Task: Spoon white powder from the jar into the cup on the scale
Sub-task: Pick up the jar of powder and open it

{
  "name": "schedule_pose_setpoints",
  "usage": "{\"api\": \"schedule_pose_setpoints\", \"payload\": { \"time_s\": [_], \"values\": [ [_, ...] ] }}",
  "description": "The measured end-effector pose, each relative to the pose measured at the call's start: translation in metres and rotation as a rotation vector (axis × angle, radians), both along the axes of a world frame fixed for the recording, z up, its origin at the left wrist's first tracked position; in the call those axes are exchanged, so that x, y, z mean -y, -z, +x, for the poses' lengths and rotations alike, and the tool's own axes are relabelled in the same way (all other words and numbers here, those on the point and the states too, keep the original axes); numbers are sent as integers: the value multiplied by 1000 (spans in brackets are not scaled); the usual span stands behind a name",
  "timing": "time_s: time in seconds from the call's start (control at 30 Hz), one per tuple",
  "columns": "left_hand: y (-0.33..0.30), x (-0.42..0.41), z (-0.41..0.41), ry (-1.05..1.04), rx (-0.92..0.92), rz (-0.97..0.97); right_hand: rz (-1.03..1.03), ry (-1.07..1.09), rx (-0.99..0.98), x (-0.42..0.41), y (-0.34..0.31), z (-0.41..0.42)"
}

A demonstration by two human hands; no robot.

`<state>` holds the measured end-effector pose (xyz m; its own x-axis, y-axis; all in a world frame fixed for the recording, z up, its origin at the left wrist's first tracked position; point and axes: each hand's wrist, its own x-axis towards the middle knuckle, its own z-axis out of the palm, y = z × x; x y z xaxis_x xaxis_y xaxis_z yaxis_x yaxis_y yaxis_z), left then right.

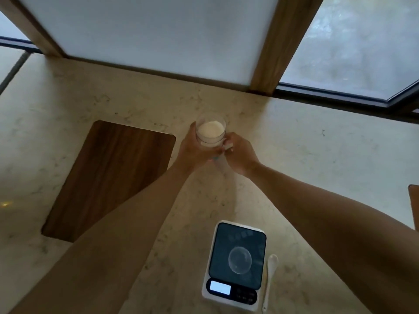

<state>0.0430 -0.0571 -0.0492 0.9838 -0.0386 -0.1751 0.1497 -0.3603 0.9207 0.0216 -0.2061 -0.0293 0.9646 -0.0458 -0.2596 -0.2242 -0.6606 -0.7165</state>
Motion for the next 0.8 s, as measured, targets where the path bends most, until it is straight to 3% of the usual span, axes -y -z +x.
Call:
{"api": "schedule_pose_setpoints", "payload": {
  "time_s": [0.17, 0.47, 0.8],
  "values": [
    [7, 5, 4, -19, 52, -12, -48, 48, -49, 13, 28, 8],
    [43, 14, 15, -47, 131, 0, 41, 75, 75, 28, 67, 9],
    [43, 20, 12, -86, 256, -39, -7, 107, 156, 23, 76, 10]
  ]
}}
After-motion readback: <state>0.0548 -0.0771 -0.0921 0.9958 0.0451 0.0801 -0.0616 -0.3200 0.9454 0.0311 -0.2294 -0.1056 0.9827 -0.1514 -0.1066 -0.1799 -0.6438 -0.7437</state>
